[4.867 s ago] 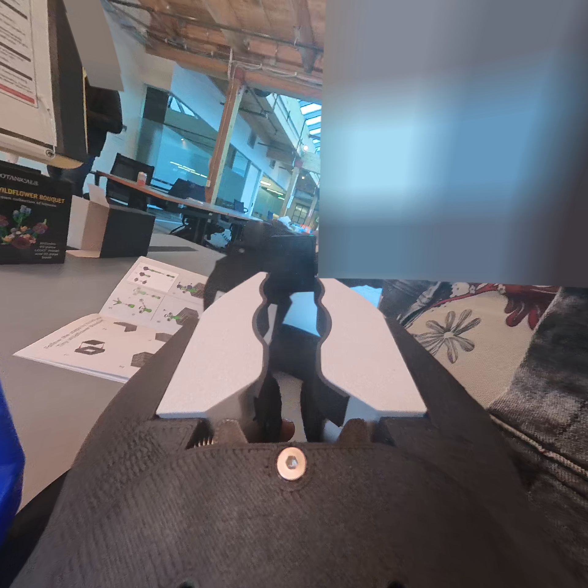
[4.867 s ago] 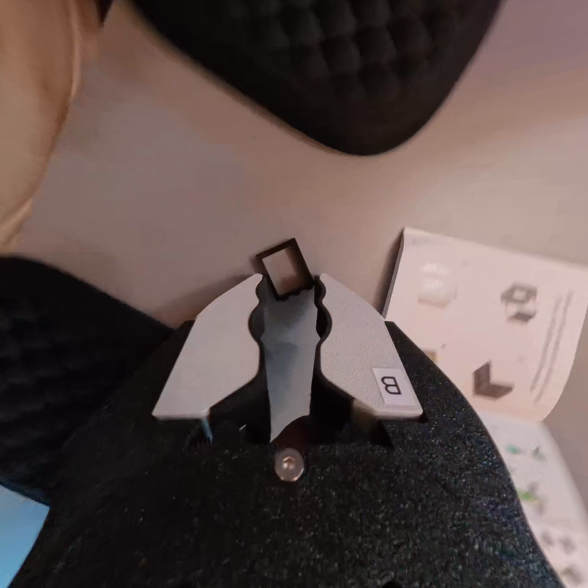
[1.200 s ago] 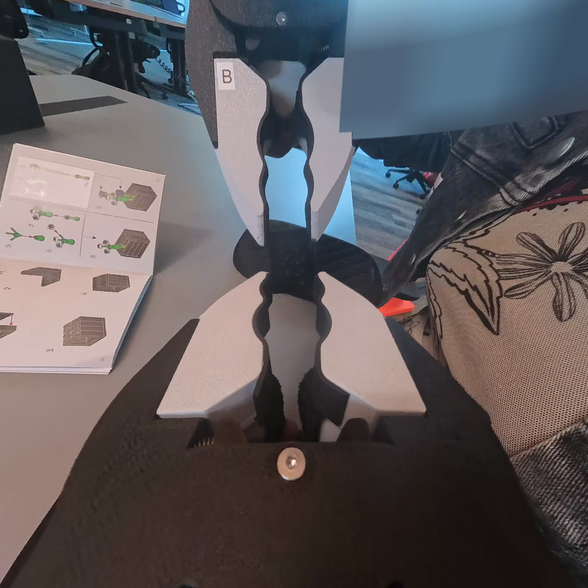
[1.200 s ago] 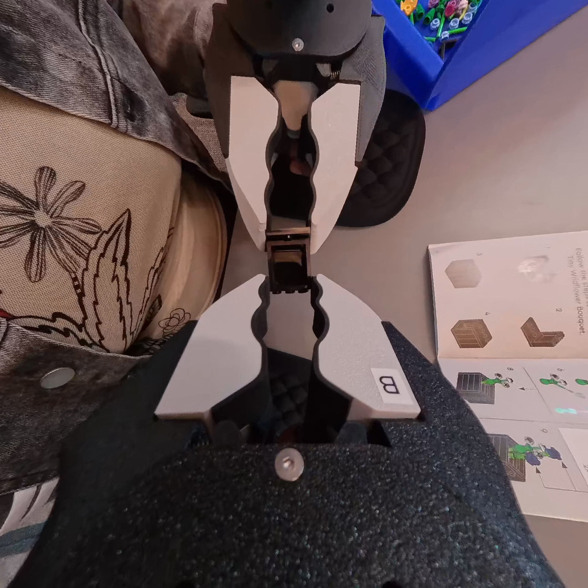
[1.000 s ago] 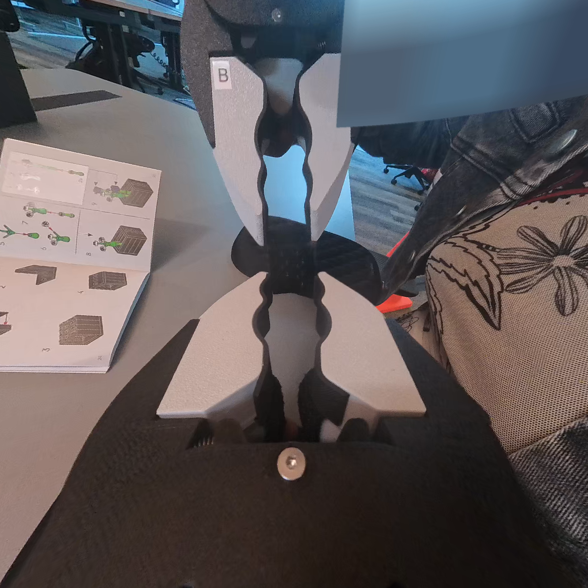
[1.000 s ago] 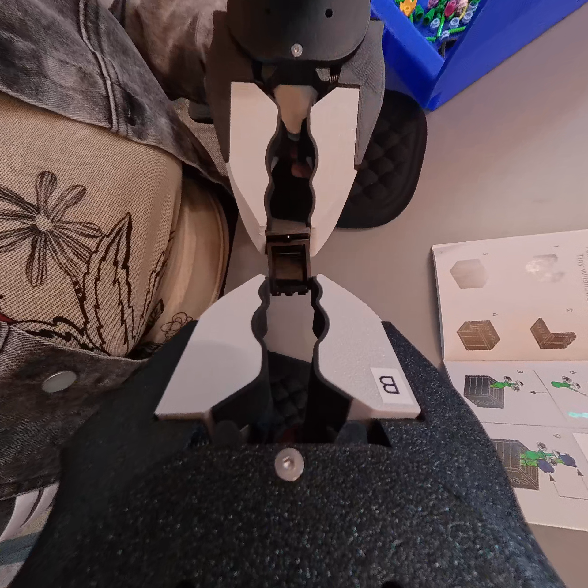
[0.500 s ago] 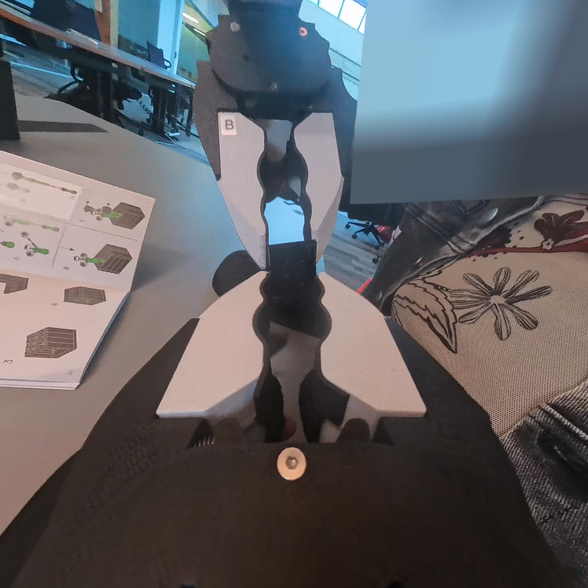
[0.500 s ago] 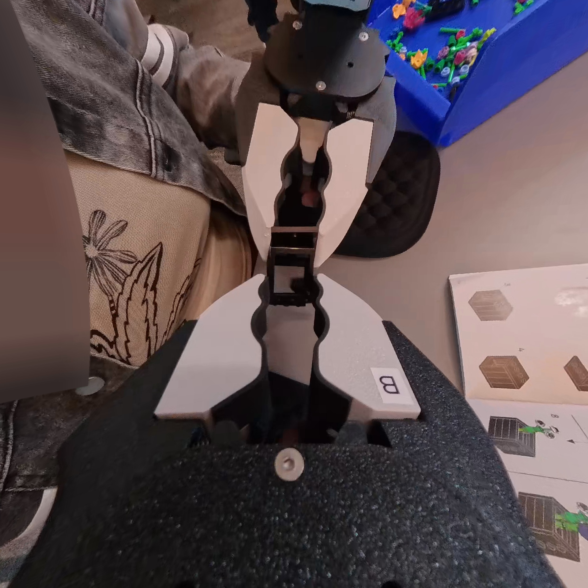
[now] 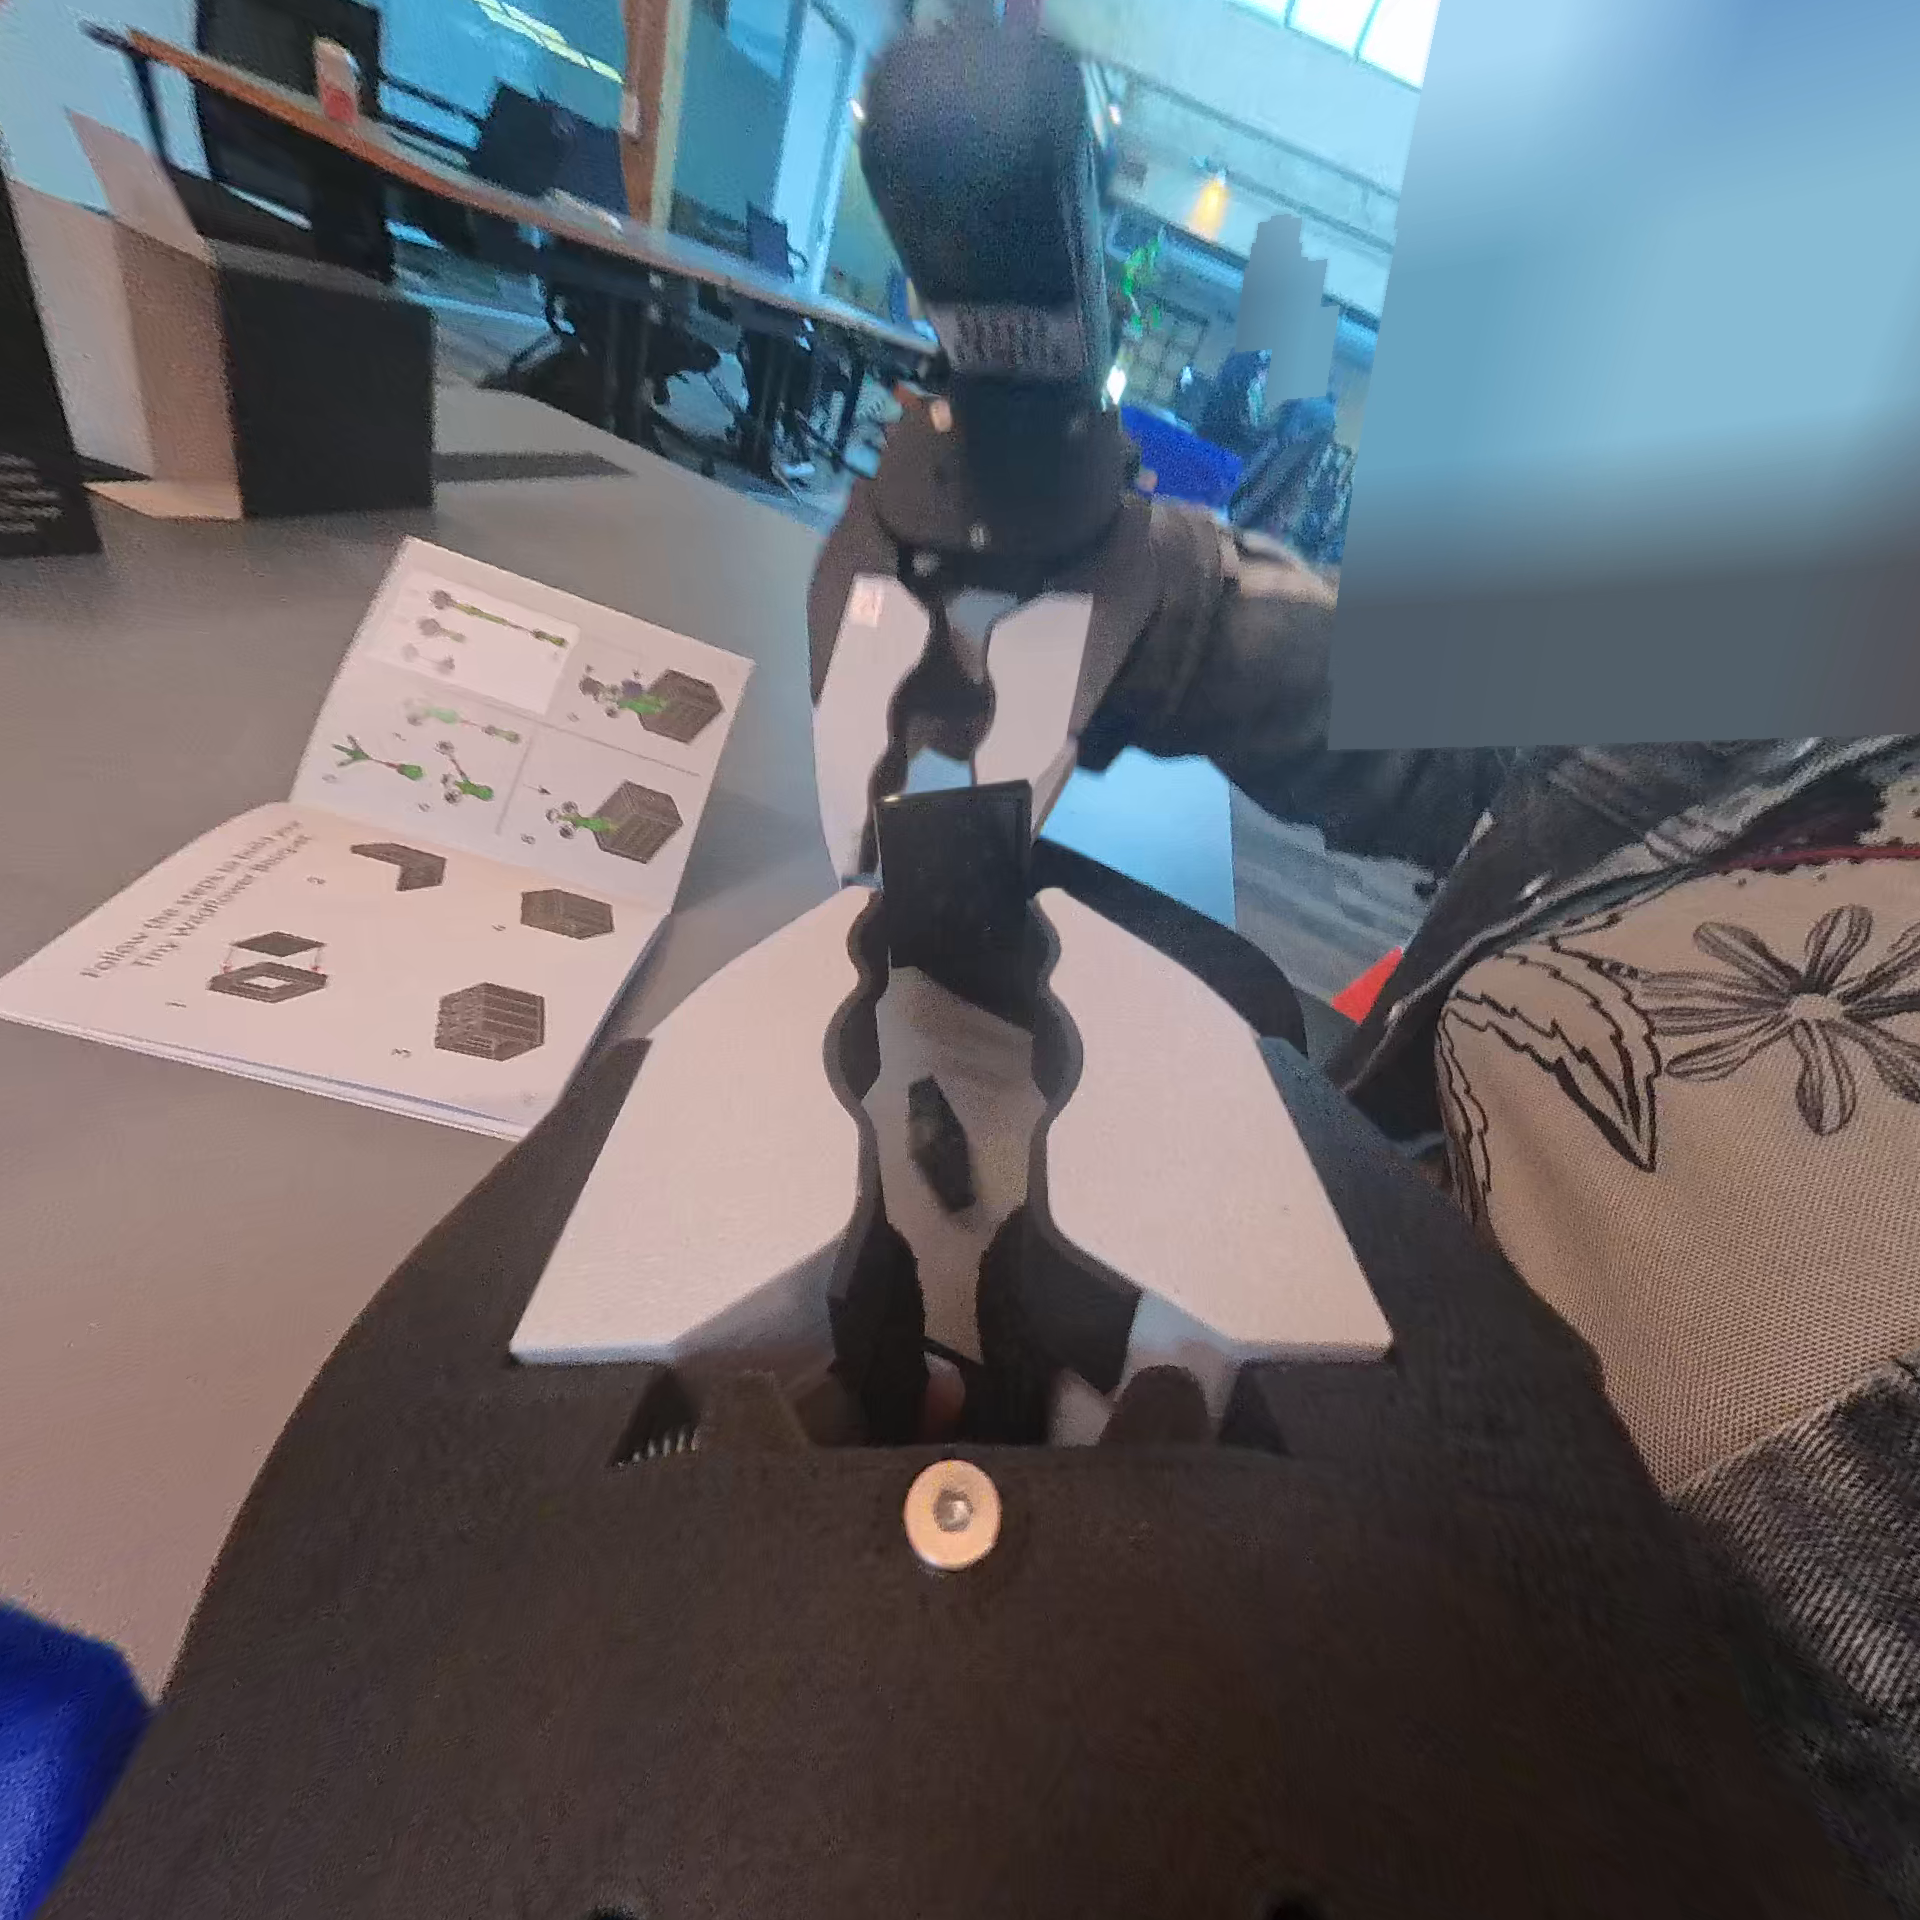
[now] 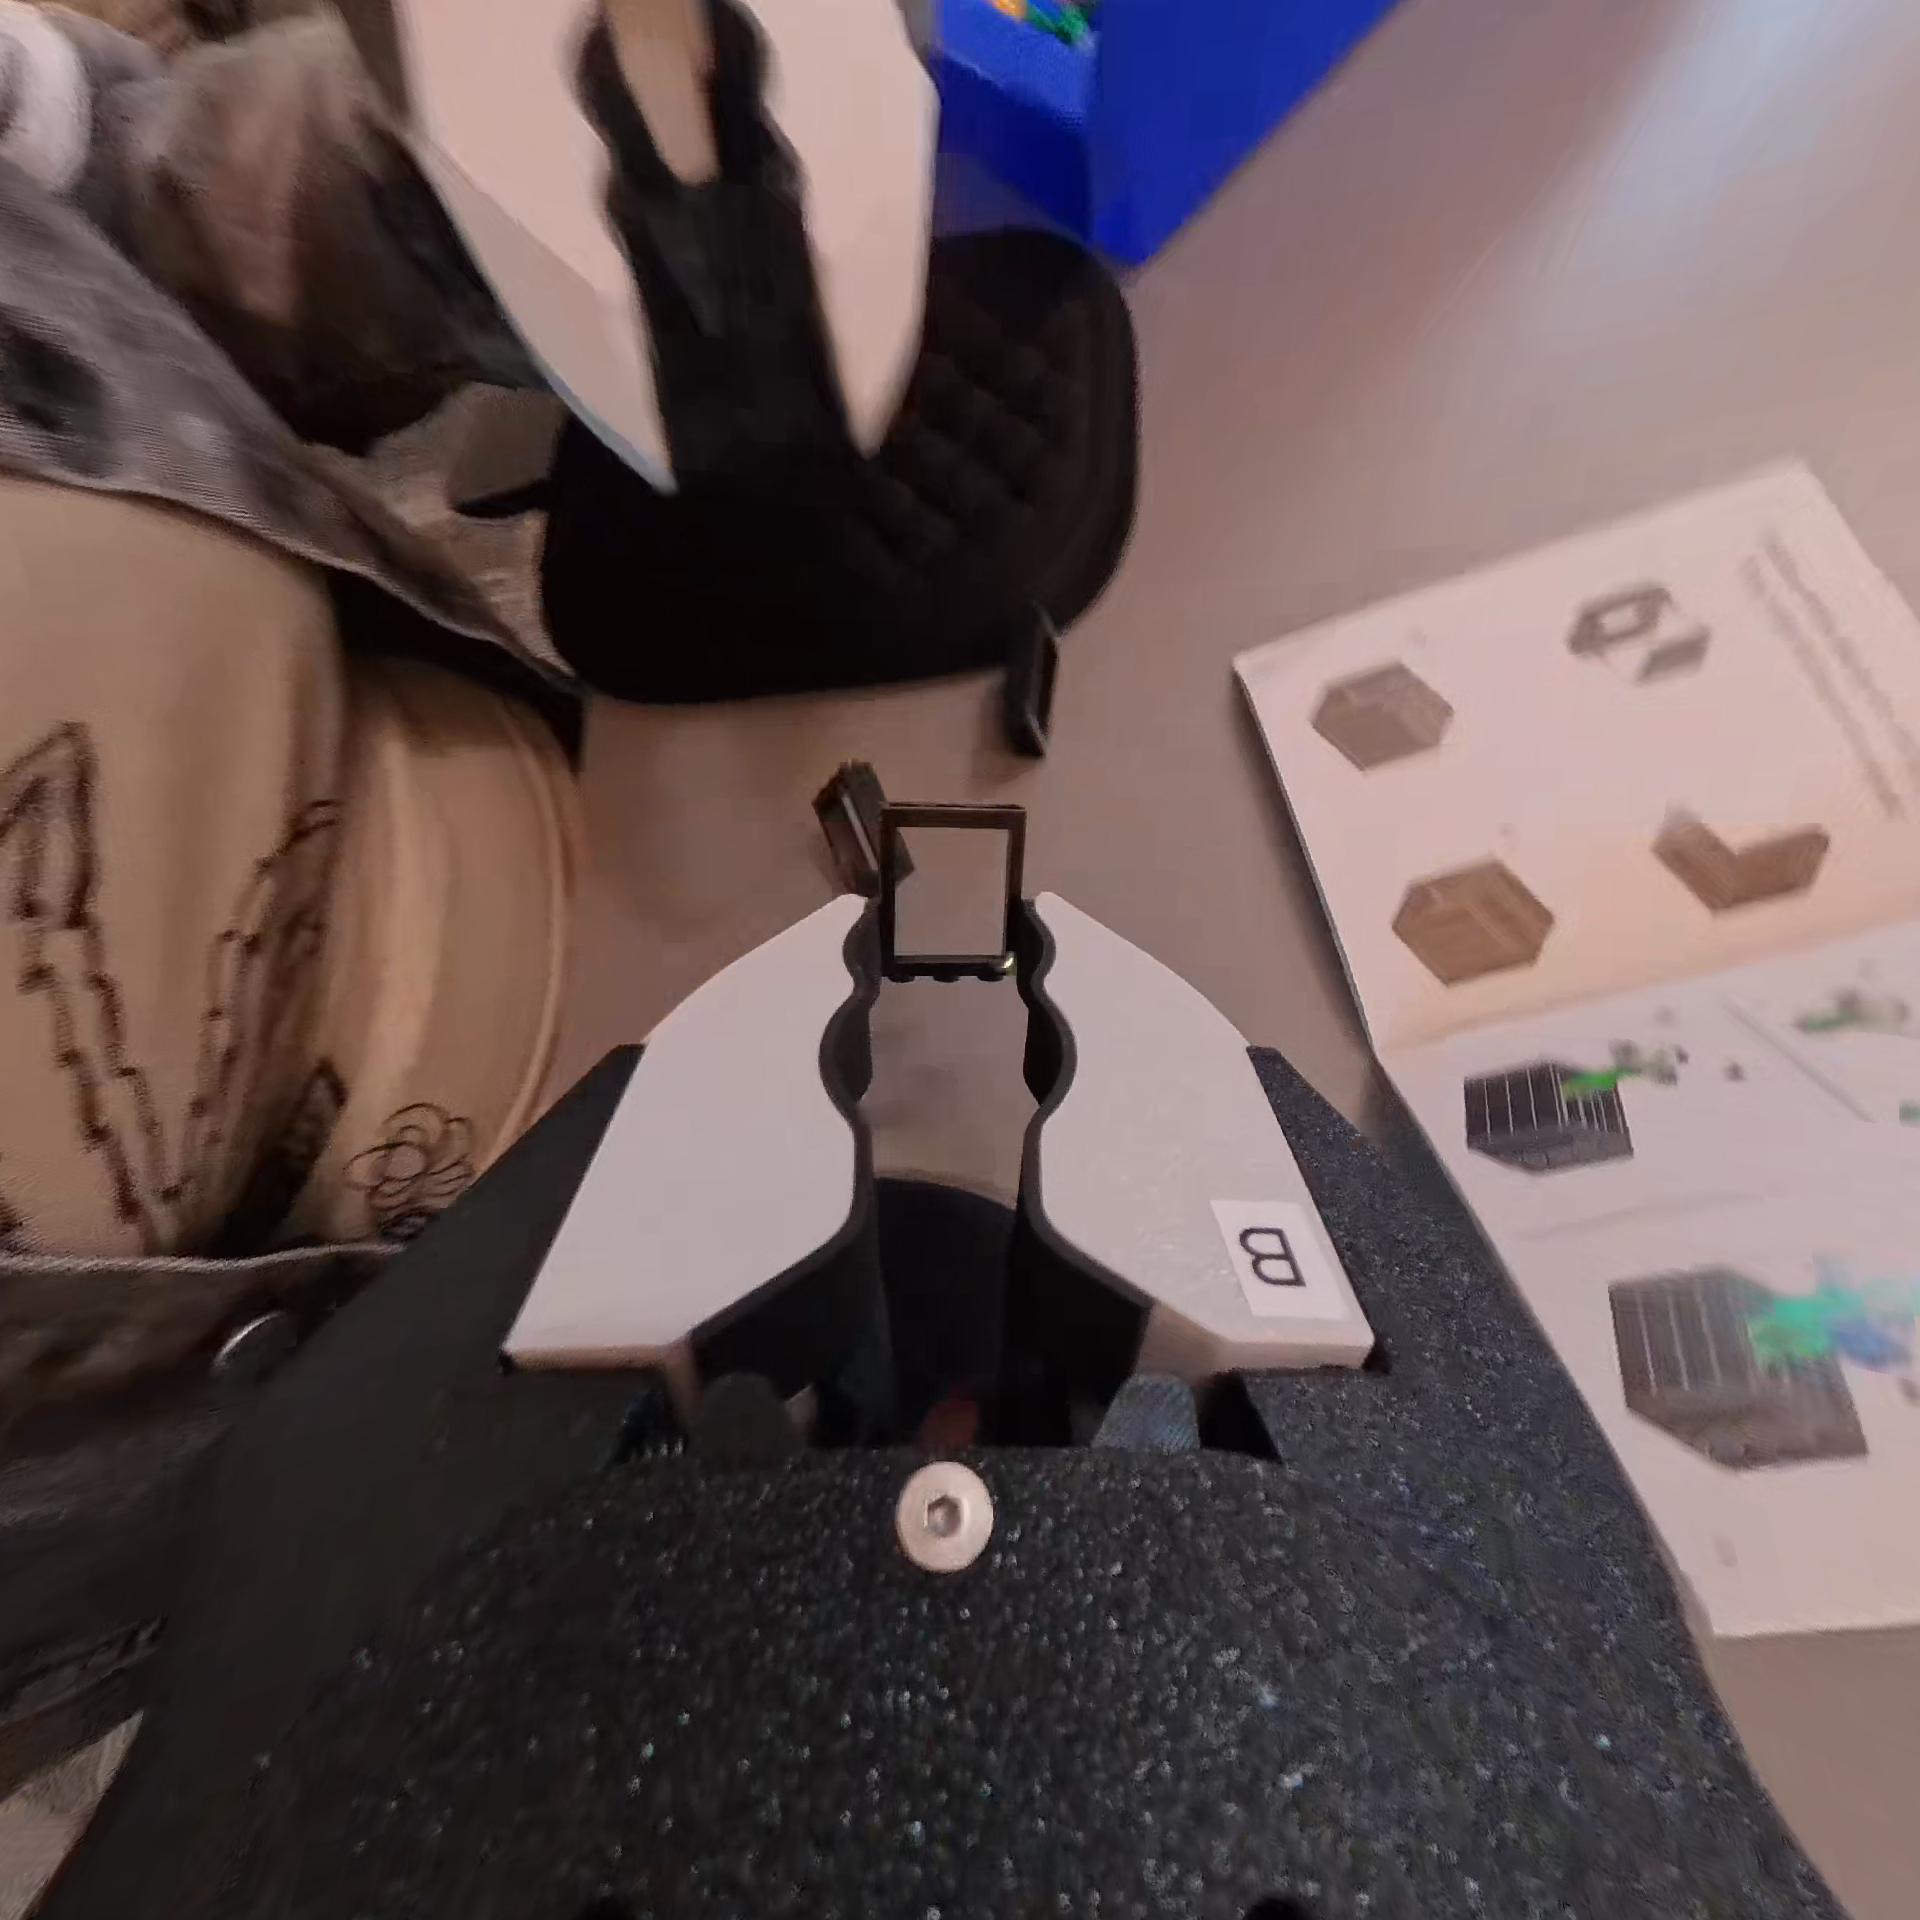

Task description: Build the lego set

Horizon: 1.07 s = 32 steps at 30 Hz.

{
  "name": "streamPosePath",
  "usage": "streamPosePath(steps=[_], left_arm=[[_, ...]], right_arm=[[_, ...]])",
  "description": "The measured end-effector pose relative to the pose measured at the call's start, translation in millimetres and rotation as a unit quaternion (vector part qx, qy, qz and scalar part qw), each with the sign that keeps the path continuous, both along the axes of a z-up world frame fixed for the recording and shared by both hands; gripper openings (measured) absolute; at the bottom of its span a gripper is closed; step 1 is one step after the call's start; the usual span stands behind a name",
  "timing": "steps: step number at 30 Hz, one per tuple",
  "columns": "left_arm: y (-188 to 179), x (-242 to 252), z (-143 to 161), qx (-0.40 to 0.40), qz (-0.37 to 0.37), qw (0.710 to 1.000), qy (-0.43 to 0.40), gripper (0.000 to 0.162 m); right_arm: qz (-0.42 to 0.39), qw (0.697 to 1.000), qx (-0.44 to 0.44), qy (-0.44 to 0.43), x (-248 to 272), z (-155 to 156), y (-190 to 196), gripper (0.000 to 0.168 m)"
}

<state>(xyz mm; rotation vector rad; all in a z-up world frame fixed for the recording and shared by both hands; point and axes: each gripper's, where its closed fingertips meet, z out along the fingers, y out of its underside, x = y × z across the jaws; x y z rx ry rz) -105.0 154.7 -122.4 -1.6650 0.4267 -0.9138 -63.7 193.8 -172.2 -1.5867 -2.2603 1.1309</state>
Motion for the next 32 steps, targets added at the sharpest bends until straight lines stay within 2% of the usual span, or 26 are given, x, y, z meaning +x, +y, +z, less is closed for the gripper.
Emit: streamPosePath(steps=[3, 6, 14, 17, 20, 27, 29, 30, 32], left_arm=[[0.4, -6.0, 10.1, 0.019, 0.019, 0.999, -0.029, 0.025], [0.1, -6.1, 13.7, 0.029, 0.029, 0.999, -0.031, 0.025], [-2.8, -6.8, 31.4, 0.058, 0.037, 0.996, -0.058, 0.025], [-3.9, -10.8, 38.4, 0.065, 0.042, 0.993, -0.089, 0.025], [-4.0, -13.4, 42.8, 0.075, 0.049, 0.99, -0.107, 0.025], [-2.7, -12.8, 52.3, 0.095, 0.058, 0.985, -0.132, 0.026], [-3.8, -10.9, 60.9, 0.094, 0.045, 0.978, -0.183, 0.025], [-5.9, -9.8, 67.9, 0.091, 0.028, 0.969, -0.228, 0.025], [-13.4, -7.5, 85.0, 0.08, -0.027, 0.938, -0.336, 0.025]], right_arm=[[-0.029, 0.997, 0.061, -0.033, 9.5, -29.8, 14.9, 0.025], [-0.038, 0.993, 0.109, -0.039, 11.2, -44.3, 22.5, 0.024], [-0.05, 0.984, 0.163, -0.045, 8.8, -56.8, 32.3, 0.024], [-0.057, 0.984, 0.162, -0.045, 9.0, -57.7, 33.5, 0.036], [-0.067, 0.985, 0.157, -0.035, 8.2, -54.7, 35.0, 0.036], [-0.073, 0.987, 0.101, 0.099, -20.8, -5.6, 9.9, 0.032], [-0.045, 0.982, 0.073, 0.169, -28.9, 20.6, -8.0, 0.036], [-0.033, 0.975, 0.058, 0.213, -32.2, 37.4, -16.4, 0.043], [-0.003, 0.955, 0.028, 0.296, -34.6, 72.2, -32.2, 0.051]])
